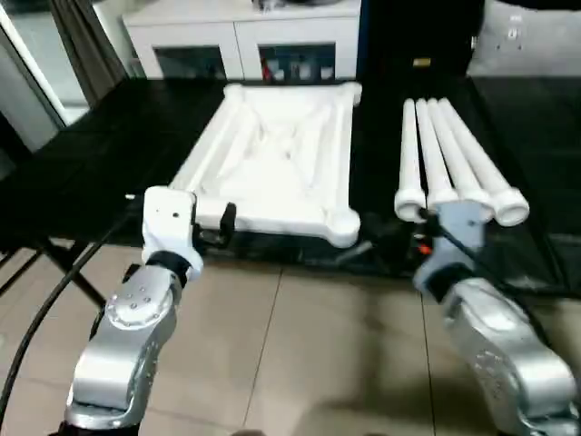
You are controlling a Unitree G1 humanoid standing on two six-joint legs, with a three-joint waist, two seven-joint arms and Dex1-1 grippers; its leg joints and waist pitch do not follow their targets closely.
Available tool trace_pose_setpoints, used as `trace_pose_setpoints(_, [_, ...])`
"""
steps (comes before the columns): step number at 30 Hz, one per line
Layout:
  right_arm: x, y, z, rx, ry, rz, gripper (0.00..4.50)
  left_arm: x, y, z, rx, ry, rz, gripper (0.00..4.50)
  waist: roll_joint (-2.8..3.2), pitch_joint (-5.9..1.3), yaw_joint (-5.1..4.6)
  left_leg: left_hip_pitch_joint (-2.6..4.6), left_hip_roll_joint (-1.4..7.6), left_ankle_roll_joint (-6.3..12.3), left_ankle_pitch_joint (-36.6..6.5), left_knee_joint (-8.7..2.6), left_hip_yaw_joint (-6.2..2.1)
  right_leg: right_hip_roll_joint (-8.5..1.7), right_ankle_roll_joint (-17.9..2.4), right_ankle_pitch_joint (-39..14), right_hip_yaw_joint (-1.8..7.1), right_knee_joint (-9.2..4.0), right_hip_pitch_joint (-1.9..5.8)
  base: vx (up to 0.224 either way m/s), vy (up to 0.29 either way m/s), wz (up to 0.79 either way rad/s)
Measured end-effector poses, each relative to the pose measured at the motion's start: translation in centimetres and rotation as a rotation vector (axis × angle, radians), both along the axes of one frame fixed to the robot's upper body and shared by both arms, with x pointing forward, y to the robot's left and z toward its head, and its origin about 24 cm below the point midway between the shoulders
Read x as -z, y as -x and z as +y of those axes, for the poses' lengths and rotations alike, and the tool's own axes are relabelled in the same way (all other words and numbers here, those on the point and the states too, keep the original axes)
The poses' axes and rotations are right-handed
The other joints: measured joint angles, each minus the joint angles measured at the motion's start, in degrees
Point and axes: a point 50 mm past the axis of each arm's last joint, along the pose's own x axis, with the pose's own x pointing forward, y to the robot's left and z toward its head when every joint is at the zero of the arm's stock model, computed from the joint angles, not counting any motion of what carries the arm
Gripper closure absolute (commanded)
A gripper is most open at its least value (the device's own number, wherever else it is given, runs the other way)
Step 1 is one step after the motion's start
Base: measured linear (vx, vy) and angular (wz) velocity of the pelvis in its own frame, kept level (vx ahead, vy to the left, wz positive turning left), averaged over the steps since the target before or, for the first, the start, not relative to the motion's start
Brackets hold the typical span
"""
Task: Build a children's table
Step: Move to table
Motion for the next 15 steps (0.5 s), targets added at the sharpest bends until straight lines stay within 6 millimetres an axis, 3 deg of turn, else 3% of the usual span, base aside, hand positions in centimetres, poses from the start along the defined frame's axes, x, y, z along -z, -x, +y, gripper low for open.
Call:
trace_pose_setpoints(1, [0.1, 0.1, -0.1, 0.002, 0.0, 0.003, 0.0, -0.1, -0.1, -0.3, 0.013, 0.005, -0.007, 0.03, 1.12, -0.41, 0.01, -0.17, 1.62, -0.36, 1.51, -3.27, 0.06, 0.92, -0.14, -0.17, -0.91, -0.44, 0.87, 0.153, 0.083, 0.01])
trace_pose_setpoints(2, [0.3, 0.1, -0.2, 0.009, -0.005, 0.012, 0.0, 0.0, -0.1, -0.4, 0.018, 0.008, -0.005, 0.03, 2.17, -0.61, -0.82, 0.56, 2.87, -3.14, 4.08, -2.71, -0.24, 1.41, 0.29, -0.89, -1.69, -0.38, 1.61, 0.175, 0.132, 0.04])
trace_pose_setpoints(3, [0.5, 0.1, 0.3, 0.0, -0.02, 0.018, 0.0, 0.2, -0.1, -0.2, 0.013, 0.004, 0.002, 0.03, 1.84, -0.55, -1.71, 0.8, 2.22, -3.05, 3.6, -2.77, -0.49, 0.9, -0.4, -1.71, -1.79, 0.34, 1.47, 0.175, 0.132, 0.04])
trace_pose_setpoints(4, [0.5, 0.1, 0.6, -0.007, -0.028, 0.018, 0.0, 0.3, -0.2, 0.0, 0.002, 0.003, 0.01, 0.03, 1.2, -0.65, -2.43, 0.93, 1.72, -2.56, 3.4, -2.87, -0.42, 0.25, -1.39, -2.55, -1.84, 1.58, 0.89, 0.179, 0.121, 0.04])
trace_pose_setpoints(5, [0.6, 0.1, 0.6, -0.001, -0.026, 0.02, 0.0, 0.5, -0.2, 0.1, -0.005, 0.005, 0.019, 0.03, 1.14, -0.67, -3.28, 1.14, 1.21, -2.16, 2.99, -2.87, -0.44, -0.48, -0.72, -2.64, -1.95, 4.07, -0.58, 0.153, 0.085, 0.1])
trace_pose_setpoints(6, [0.7, 0.2, 0.4, 0.008, -0.023, 0.025, 0.0, 0.7, -0.2, 0.2, -0.005, 0.004, 0.025, 0.03, 1.09, -0.74, -3.95, 1.41, 1.0, -1.9, 2.77, -2.95, -0.37, -0.85, 0.62, -2.21, -1.84, 5.13, -1.68, 0.153, 0.085, 0.1])
trace_pose_setpoints(7, [0.8, 0.2, 0.3, 0.018, -0.023, 0.023, 0.0, 0.6, -0.2, 0.2, -0.004, 0.003, 0.02, 0.03, 0.97, -0.75, -4.23, 1.56, 0.8, -1.79, 2.62, -3.02, -0.07, -1.5, 1.9, -1.58, -1.87, 5.28, -2.91, 0.109, 0.049, 0.08])
trace_pose_setpoints(8, [0.8, 0.3, 0.2, 0.028, -0.019, 0.015, 0.0, 0.6, -0.2, 0.1, -0.001, 0.003, 0.013, 0.03, 0.24, -0.77, -4.57, 1.77, 0.13, -1.82, 2.38, -3.09, 0.49, -2.54, 2.91, -0.67, -1.66, 3.87, -4.29, 0.091, -0.023, 0.03])
trace_pose_setpoints(9, [0.8, 0.3, 0.1, 0.032, -0.016, 0.016, 0.0, 0.6, -0.2, 0.1, 0.001, 0.009, 0.012, 0.03, -0.83, -0.79, -4.46, 1.96, -0.79, -2.04, 2.08, -3.05, 0.96, -3.63, 2.57, 1.97, -1.02, 1.83, -4.2, 0.091, -0.023, 0.03])
trace_pose_setpoints(10, [0.9, 0.3, -0.1, 0.042, -0.013, 0.029, 0.0, 0.8, -0.2, -0.2, 0.005, 0.034, 0.024, 0.03, -0.84, -0.89, -3.97, 2.67, -0.5, -2.03, 1.68, -3.06, 1.97, -3.15, 1.89, 1.57, -0.04, 2.19, -4.14, 0.109, -0.064, -0.07])
trace_pose_setpoints(11, [1.0, 0.3, -0.2, 0.051, -0.01, 0.04, 0.0, 1.0, -0.3, -0.7, 0.02, 0.056, 0.032, 0.03, -0.89, -0.5, -2.53, 2.78, -0.37, 0.01, 0.37, -1.21, 2.57, -2.02, 1.4, 1.74, 1.37, 1.31, -3.26, 0.13, -0.058, -0.41])
trace_pose_setpoints(13, [0.8, 0.4, -0.3, 0.054, -0.007, 0.035, 0.0, 0.7, -0.4, -1.0, 0.041, 0.059, 0.018, 0.03, -0.68, -0.62, -1.33, 2.2, -0.54, -0.03, 0.06, 1.95, 2.01, -0.75, 1.31, 1.72, 3.14, 0.35, -1.94, 0.12, -0.052, -0.5])
trace_pose_setpoints(14, [0.6, 0.4, -0.4, 0.06, -0.004, 0.024, 0.0, 0.3, -0.6, -1.1, 0.051, 0.057, 0.002, 0.03, -0.14, -0.79, -1.0, 1.63, -0.24, -0.66, 0.64, 0.93, 1.15, -0.09, 1.03, 1.88, 2.89, -0.19, -1.26, 0.085, -0.013, -0.39])
trace_pose_setpoints(15, [0.5, 0.4, -0.5, 0.061, 0.002, 0.016, 0.0, 0.0, -0.8, -1.2, 0.059, 0.057, -0.013, 0.03, 0.44, -1.02, -1.22, 1.11, 0.46, -0.56, 0.72, -1.96, 0.72, 0.61, 0.97, 1.66, 2.16, -0.23, -0.99, 0.085, -0.013, -0.39])
